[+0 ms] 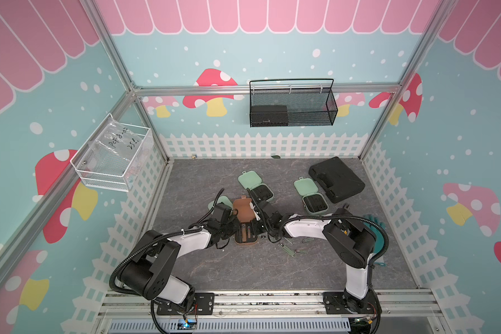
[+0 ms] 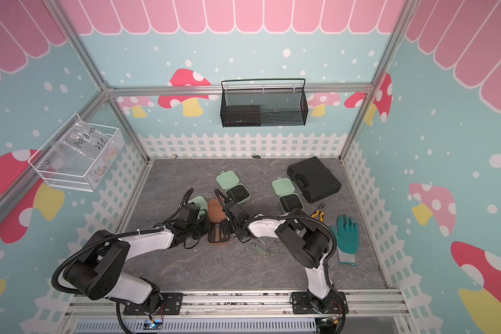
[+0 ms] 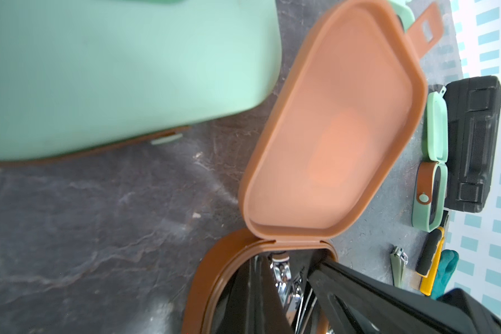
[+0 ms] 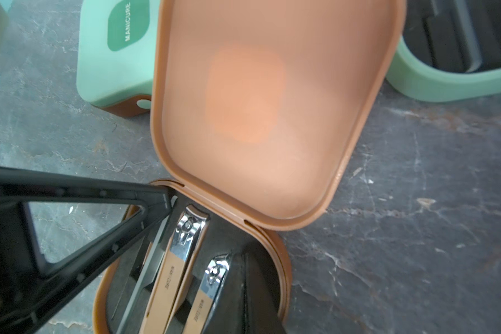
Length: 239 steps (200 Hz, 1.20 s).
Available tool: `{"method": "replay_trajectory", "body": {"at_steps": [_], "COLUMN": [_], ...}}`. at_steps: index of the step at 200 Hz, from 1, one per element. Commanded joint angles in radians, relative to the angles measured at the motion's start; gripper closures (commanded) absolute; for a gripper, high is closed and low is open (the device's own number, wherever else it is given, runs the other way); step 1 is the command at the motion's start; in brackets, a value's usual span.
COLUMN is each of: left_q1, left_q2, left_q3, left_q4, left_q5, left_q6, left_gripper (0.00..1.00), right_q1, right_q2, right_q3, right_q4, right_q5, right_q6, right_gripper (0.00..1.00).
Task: Organize nail clipper sets
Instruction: Place the nail clipper in the storage box.
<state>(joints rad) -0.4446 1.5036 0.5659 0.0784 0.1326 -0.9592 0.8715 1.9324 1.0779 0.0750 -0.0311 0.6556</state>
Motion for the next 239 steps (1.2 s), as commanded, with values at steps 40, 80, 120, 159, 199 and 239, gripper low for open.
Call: {"method": "replay_trajectory", "body": {"at_steps": [40,80,120,159,199,239], "left_q1": [-0.008,-0.008,-0.008,-0.008,-0.008,-0.008], "left_q2": [0.07,0.067,0.07,0.082,0.086,0.085], "left_q3": [-0.051,-0.055,-0.056,-0.054,-0.052,-0.052], "left_q4": [-0.118,-0.117,-0.112,-0.099,-0.093,-0.095], "left_q5": [0.016,0.016,0.018,0.03,0.036,0.034], "left_q6": [-0.018,-0.018,-0.018,-0.02,-0.021,-0.023], "left_gripper": [1.0,1.0,1.0,1.0,1.0,1.0], "right_q1": [0.023,0.023,0.021,0.002,-0.021,-0.055], "right_q2": [0.037,-0.012,-0.103,-0.118,-0.121,-0.106], "right_q3": [0.034,0.211,0.192,0.099,0.067,0.054], "right_q4": [-0.255,-0.316,-0.329,-0.323,-0.317,-0.302], "right_q5": [0.007,-0.017,-0.039,-0.071,-0.09,-0.117], "right_q6": [-0.026,-0.104,-0.094,-0.048,-0.048,-0.062], "right_gripper": [0.91,0.86,0.77,0.67,0.61,0.6]}}
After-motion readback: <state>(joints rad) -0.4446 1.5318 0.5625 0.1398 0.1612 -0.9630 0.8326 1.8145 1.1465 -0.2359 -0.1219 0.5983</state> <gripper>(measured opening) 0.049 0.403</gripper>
